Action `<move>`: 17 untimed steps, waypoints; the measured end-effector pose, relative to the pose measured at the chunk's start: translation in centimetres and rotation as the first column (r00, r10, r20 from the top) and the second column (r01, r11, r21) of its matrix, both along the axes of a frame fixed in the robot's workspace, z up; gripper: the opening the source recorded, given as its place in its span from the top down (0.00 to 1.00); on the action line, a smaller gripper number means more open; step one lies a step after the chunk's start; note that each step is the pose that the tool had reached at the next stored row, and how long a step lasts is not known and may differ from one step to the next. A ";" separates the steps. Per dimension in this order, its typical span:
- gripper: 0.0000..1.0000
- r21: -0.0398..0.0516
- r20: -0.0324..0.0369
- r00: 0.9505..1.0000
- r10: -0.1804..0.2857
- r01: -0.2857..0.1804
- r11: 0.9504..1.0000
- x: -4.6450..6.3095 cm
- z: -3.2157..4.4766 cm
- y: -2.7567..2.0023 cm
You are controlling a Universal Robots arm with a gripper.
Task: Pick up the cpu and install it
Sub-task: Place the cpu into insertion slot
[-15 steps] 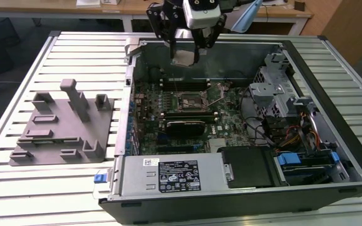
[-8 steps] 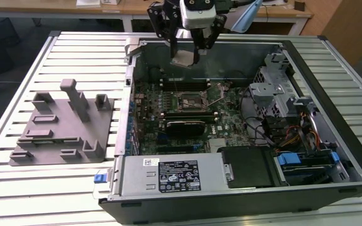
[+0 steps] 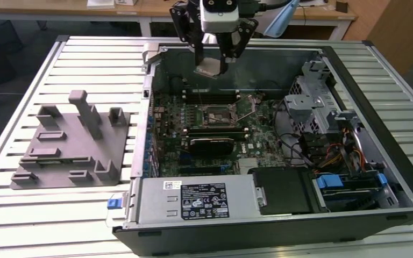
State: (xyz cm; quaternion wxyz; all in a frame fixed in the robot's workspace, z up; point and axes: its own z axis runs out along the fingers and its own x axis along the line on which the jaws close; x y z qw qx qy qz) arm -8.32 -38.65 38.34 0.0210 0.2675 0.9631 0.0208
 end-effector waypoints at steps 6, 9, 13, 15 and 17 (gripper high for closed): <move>0.47 0.000 0.000 0.998 -0.064 0.064 0.998 0.0 -0.07 0.02; 0.47 0.000 0.000 0.995 -0.103 0.103 0.995 0.0 -0.12 0.02; 0.47 0.000 0.000 0.989 -0.146 0.146 0.989 0.0 -0.16 0.05; 0.47 0.000 0.000 0.986 -0.168 0.168 0.986 0.0 -0.19 0.07; 0.47 0.000 0.000 0.975 -0.222 0.222 0.975 0.0 -0.25 0.15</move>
